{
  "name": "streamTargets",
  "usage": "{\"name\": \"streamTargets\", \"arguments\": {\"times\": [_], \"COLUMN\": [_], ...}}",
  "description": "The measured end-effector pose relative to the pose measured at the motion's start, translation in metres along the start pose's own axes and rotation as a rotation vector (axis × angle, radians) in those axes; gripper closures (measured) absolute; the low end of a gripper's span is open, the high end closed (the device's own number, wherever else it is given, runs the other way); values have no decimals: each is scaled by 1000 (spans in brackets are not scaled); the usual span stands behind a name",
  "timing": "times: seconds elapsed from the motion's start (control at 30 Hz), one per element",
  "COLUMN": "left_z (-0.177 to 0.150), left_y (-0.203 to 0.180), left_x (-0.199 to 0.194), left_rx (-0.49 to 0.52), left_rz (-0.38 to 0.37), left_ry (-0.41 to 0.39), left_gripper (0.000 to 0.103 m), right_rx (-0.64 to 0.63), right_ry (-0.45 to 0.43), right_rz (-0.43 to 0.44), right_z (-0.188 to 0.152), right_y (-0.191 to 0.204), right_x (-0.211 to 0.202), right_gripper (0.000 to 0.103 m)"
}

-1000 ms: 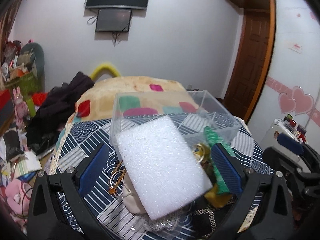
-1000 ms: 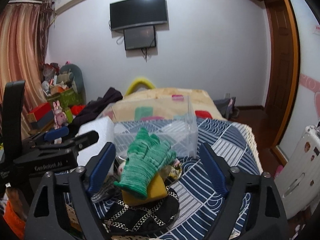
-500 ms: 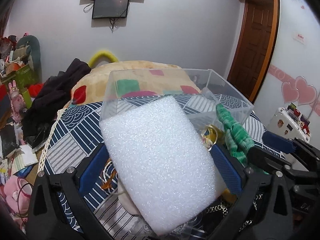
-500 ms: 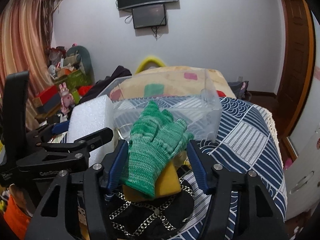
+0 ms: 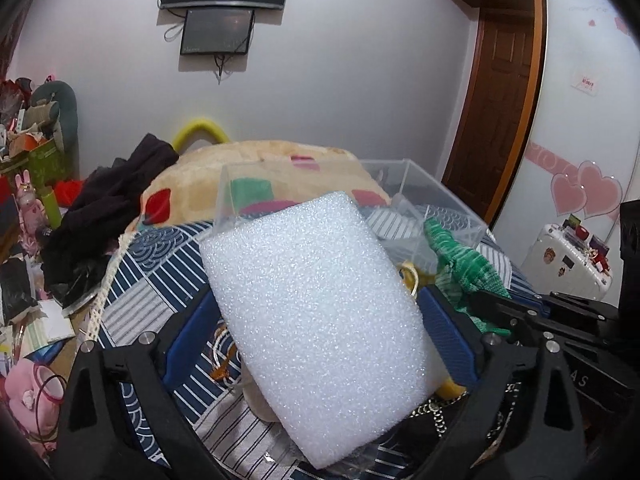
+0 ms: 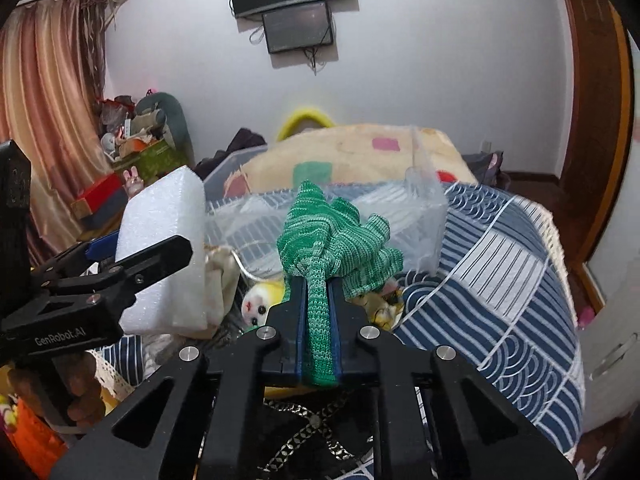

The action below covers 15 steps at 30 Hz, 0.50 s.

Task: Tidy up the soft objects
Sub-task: 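Grasp the white foam block with the left tool while the right tool grasps the green glove, then lower the foam block and green glove into the clear box and release both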

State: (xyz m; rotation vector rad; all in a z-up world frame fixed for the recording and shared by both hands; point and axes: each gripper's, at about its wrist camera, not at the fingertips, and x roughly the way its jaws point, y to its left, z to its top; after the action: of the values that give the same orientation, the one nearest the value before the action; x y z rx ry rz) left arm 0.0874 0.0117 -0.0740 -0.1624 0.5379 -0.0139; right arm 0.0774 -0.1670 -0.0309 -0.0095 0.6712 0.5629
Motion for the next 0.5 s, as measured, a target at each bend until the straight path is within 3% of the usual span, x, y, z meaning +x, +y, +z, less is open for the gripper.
{"name": "streamTargets", "arguments": {"times": [0.23,0.5], "left_z": [21,54], "left_y": [4,8], "left_x": [-21,-23], "left_rx": [19,38], "left_rz": [13,38], "left_ry": [-75,-144], "left_gripper": [4,4], "right_rx": [-37,-55], "right_ry": [-97,-179], "right_rz": [-33,-77], "right_z": [19,47], "right_y": [0,1], "right_x": [-28,-32], "right_gripper": [94,94]}}
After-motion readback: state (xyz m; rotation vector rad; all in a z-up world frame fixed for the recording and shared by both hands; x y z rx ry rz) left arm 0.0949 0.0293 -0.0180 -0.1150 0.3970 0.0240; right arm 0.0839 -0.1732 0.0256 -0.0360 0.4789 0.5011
